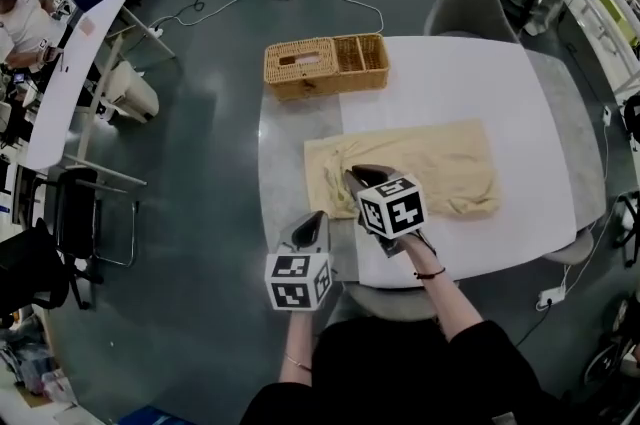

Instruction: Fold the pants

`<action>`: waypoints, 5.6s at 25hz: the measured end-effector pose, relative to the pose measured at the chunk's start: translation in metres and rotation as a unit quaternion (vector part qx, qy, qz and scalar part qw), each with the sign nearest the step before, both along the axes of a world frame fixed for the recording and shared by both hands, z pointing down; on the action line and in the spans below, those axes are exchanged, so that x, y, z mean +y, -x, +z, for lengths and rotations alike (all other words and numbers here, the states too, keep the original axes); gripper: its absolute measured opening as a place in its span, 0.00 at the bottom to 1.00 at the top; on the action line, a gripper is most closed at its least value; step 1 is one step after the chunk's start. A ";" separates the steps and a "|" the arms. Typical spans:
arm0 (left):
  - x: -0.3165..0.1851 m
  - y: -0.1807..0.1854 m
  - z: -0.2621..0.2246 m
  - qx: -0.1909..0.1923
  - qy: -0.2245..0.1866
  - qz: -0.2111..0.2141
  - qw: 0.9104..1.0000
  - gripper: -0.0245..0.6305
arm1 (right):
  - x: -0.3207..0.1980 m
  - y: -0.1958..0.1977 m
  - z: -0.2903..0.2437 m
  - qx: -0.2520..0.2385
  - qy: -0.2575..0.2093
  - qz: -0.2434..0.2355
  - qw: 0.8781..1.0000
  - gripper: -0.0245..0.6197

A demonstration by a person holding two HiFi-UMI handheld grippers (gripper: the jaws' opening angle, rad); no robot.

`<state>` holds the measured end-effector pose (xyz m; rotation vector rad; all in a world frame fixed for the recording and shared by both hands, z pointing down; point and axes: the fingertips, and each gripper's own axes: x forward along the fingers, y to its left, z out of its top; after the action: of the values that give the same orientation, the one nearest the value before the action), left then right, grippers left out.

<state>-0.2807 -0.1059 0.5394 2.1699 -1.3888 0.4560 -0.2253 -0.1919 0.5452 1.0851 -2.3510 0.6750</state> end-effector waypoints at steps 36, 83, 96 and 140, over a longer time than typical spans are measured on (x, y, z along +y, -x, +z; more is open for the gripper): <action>-0.044 -0.190 -0.006 -0.013 -0.004 0.098 0.995 0.05 | -0.013 -0.276 -0.002 -0.042 0.011 0.144 0.989 0.06; -0.050 -0.201 0.015 -0.036 0.023 0.071 0.997 0.05 | -0.035 -0.362 0.068 -0.004 0.108 0.204 0.973 0.09; -0.034 -0.164 -0.011 -0.037 -0.007 0.043 0.998 0.05 | -0.028 -0.329 0.007 -0.059 0.085 0.186 0.977 0.09; 0.002 0.035 -0.025 0.005 -0.036 0.024 0.999 0.05 | -0.008 -0.091 -0.092 -0.001 0.017 0.145 0.989 0.08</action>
<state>-0.3158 -0.1044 0.5141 2.2638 -1.3705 0.4195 -0.1347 -0.1995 0.4535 1.4273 -2.1955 0.8155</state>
